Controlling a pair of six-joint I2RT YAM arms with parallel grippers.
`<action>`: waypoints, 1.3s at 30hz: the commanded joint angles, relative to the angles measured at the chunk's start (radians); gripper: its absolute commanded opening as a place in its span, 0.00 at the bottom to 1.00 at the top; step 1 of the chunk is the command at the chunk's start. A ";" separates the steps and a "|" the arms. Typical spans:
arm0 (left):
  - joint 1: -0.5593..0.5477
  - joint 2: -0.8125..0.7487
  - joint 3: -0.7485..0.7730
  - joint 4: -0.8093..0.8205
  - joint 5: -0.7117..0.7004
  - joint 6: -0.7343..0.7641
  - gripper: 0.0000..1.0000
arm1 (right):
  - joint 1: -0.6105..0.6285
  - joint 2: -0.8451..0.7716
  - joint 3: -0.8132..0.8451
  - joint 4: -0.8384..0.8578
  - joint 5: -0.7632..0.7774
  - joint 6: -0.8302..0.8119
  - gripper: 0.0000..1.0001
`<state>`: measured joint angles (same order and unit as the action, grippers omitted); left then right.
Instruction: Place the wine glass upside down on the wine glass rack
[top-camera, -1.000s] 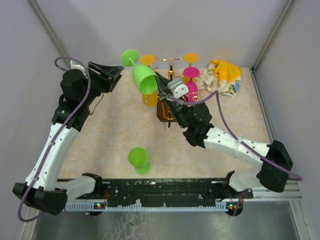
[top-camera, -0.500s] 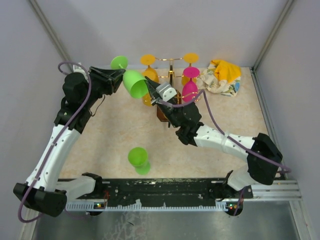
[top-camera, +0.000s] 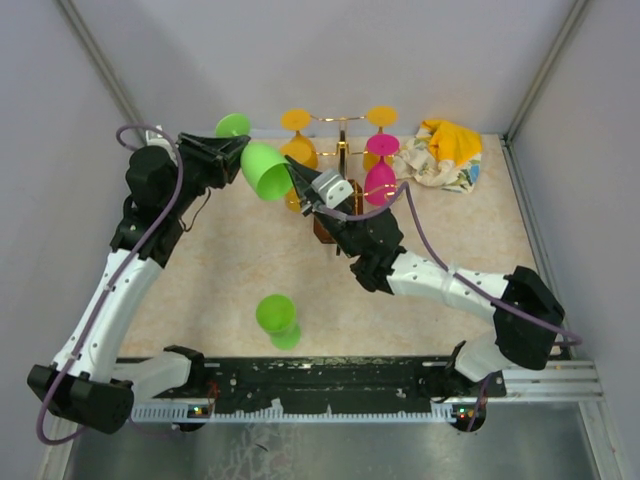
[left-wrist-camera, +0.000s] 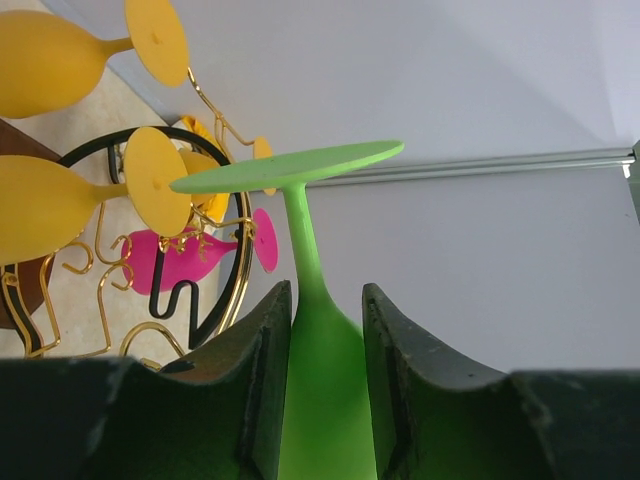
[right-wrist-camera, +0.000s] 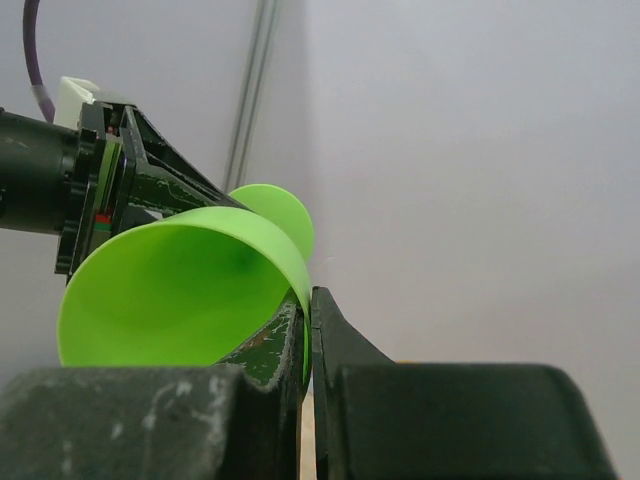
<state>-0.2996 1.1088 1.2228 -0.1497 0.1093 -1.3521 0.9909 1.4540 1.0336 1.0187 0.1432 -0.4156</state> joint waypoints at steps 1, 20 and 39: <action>-0.007 0.006 -0.031 0.041 0.025 -0.011 0.38 | 0.023 -0.017 -0.004 0.109 -0.061 0.026 0.00; -0.008 -0.024 -0.066 0.174 0.007 0.172 0.00 | 0.032 -0.074 -0.076 0.078 -0.044 0.012 0.24; -0.009 -0.089 -0.130 0.436 0.296 0.778 0.00 | 0.036 -0.437 -0.096 -0.453 0.306 0.019 0.99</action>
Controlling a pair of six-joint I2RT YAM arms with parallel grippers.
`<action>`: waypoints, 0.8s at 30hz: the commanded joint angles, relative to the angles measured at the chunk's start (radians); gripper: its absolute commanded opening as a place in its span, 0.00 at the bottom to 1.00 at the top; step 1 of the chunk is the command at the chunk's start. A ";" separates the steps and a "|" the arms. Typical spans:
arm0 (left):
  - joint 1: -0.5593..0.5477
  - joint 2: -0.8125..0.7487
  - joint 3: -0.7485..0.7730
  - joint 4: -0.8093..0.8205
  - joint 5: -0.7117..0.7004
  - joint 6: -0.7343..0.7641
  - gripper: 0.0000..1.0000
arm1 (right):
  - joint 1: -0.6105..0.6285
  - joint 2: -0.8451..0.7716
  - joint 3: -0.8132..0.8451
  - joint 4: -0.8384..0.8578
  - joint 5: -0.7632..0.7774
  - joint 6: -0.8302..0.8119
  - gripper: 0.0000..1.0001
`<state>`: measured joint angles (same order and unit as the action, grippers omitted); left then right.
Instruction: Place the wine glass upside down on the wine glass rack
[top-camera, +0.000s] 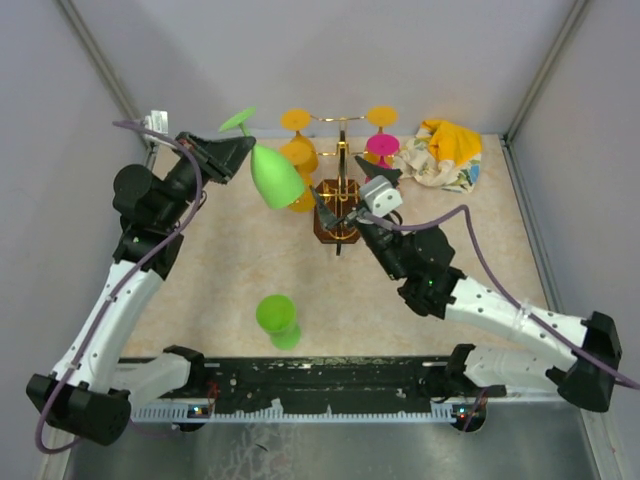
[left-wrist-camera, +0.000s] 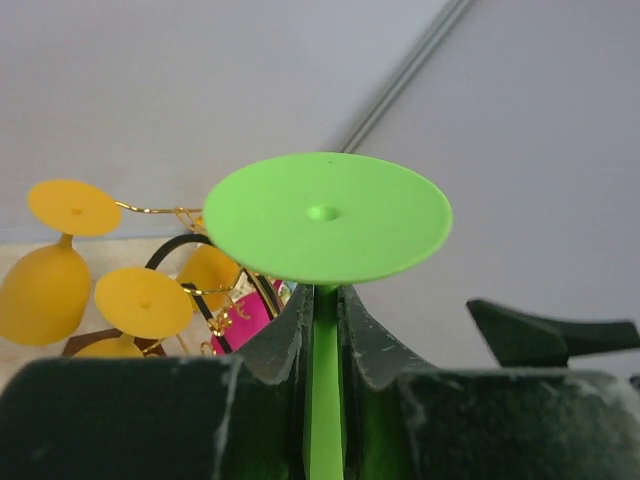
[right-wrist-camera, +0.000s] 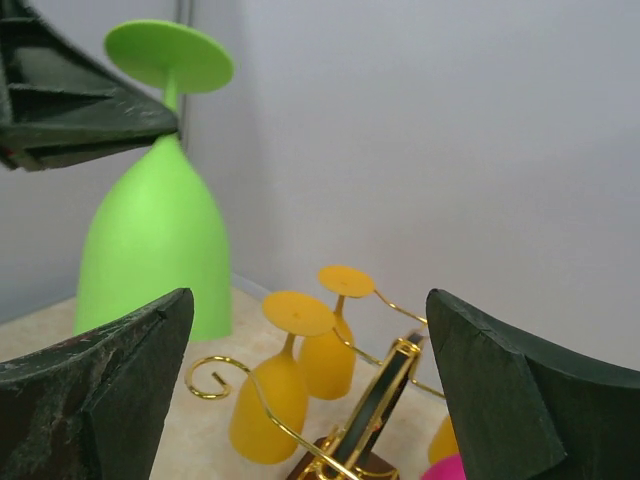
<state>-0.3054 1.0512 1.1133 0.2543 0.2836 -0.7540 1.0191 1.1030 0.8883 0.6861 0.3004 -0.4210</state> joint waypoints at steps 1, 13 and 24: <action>-0.002 -0.042 -0.039 0.038 0.131 0.198 0.00 | 0.007 -0.104 0.054 -0.146 0.168 0.029 0.99; -0.004 -0.082 -0.174 0.176 0.444 0.319 0.00 | 0.007 -0.222 0.065 -0.340 0.329 0.085 0.99; -0.037 -0.110 -0.337 0.298 0.631 0.371 0.00 | 0.007 -0.240 0.089 -0.408 0.395 0.113 0.99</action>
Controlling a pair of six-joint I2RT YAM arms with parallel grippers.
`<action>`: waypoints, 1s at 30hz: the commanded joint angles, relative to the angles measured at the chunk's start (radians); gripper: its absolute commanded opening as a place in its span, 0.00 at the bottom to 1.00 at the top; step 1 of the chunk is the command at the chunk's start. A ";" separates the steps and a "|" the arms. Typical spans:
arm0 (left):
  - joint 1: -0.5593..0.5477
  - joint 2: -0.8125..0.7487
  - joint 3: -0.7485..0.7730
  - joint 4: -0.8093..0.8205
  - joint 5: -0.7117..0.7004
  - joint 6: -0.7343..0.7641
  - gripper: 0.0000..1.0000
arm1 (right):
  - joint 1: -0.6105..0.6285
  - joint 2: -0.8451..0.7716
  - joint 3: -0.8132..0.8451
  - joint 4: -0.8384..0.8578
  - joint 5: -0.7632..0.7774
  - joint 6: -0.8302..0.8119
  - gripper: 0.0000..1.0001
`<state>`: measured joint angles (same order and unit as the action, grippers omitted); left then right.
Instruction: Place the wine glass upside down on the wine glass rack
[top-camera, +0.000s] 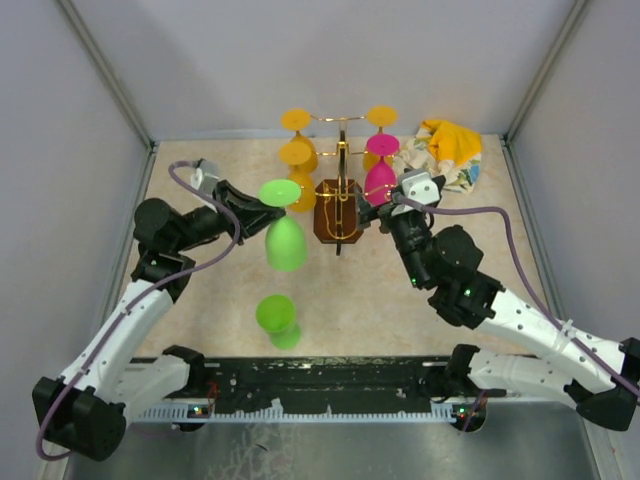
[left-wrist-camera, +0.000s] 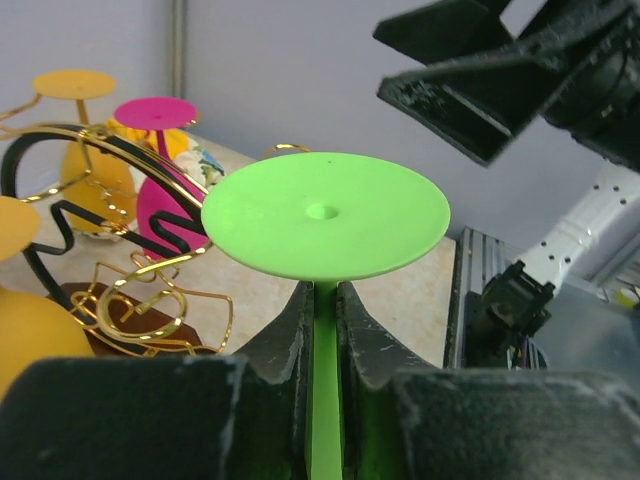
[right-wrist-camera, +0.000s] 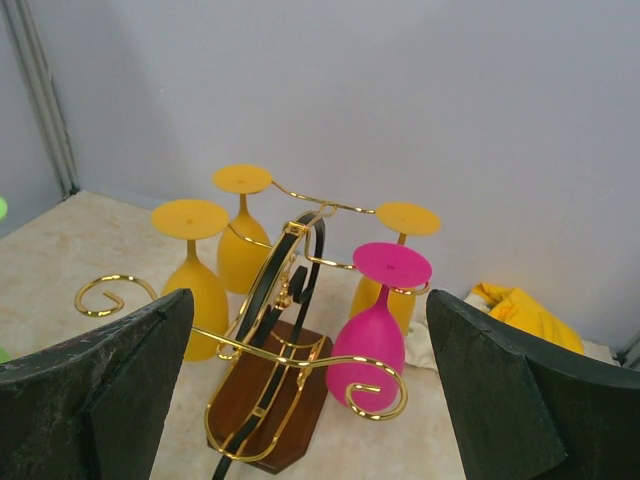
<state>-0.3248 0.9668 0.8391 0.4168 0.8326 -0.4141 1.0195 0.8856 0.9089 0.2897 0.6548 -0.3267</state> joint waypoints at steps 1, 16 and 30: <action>-0.023 -0.018 -0.079 0.160 0.086 0.031 0.00 | 0.007 -0.025 0.069 -0.016 0.040 0.020 0.99; -0.106 0.103 -0.279 0.531 -0.071 0.100 0.00 | 0.007 -0.040 0.052 -0.040 0.038 -0.013 0.99; -0.150 0.253 -0.306 0.681 -0.156 0.152 0.00 | 0.007 -0.068 0.044 -0.068 0.052 -0.019 0.99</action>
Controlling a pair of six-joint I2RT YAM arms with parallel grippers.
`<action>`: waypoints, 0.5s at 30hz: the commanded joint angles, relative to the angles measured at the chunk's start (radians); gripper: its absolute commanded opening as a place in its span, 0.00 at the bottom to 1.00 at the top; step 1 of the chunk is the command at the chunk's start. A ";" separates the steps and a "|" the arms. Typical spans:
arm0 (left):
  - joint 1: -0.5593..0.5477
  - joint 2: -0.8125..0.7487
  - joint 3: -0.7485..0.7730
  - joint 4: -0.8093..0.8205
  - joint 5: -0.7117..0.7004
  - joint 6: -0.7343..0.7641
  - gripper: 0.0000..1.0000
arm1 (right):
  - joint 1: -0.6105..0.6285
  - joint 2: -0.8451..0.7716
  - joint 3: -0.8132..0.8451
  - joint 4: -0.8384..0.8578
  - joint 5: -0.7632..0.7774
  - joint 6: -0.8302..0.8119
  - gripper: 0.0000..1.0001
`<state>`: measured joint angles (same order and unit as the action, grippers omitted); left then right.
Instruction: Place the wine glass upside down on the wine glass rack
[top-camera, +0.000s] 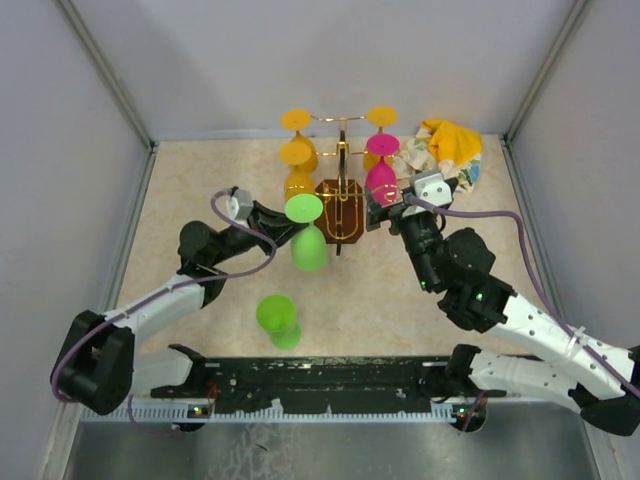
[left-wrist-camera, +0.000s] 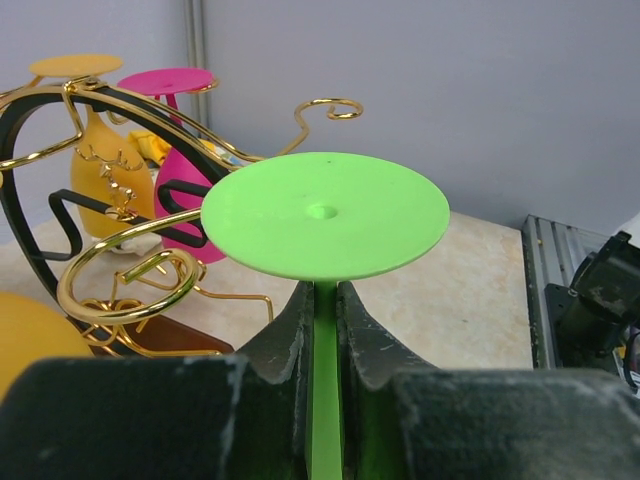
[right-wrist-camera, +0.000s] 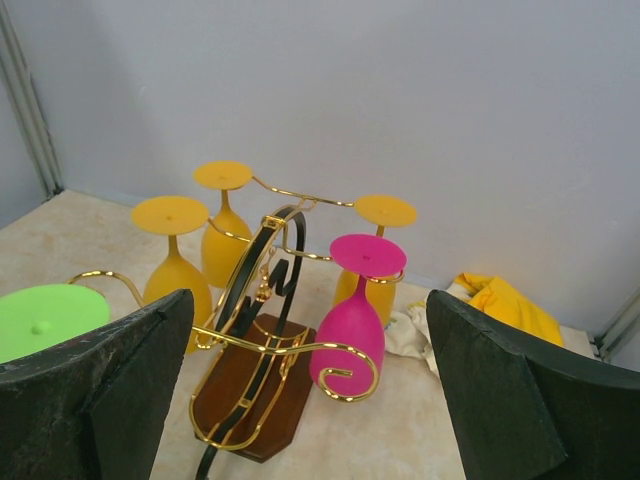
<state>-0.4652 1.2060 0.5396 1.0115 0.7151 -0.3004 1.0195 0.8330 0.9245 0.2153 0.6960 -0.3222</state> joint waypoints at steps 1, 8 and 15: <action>-0.009 0.024 -0.003 0.094 -0.040 0.041 0.00 | 0.007 -0.015 0.030 0.002 0.010 -0.024 0.99; -0.012 0.134 0.014 0.195 -0.056 0.001 0.00 | 0.007 0.001 0.044 -0.004 0.006 -0.027 0.99; -0.014 0.176 0.017 0.234 -0.096 0.016 0.00 | 0.008 0.006 0.047 -0.004 -0.007 -0.032 0.99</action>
<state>-0.4717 1.3750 0.5396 1.1645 0.6464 -0.2928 1.0195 0.8406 0.9245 0.1928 0.6949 -0.3328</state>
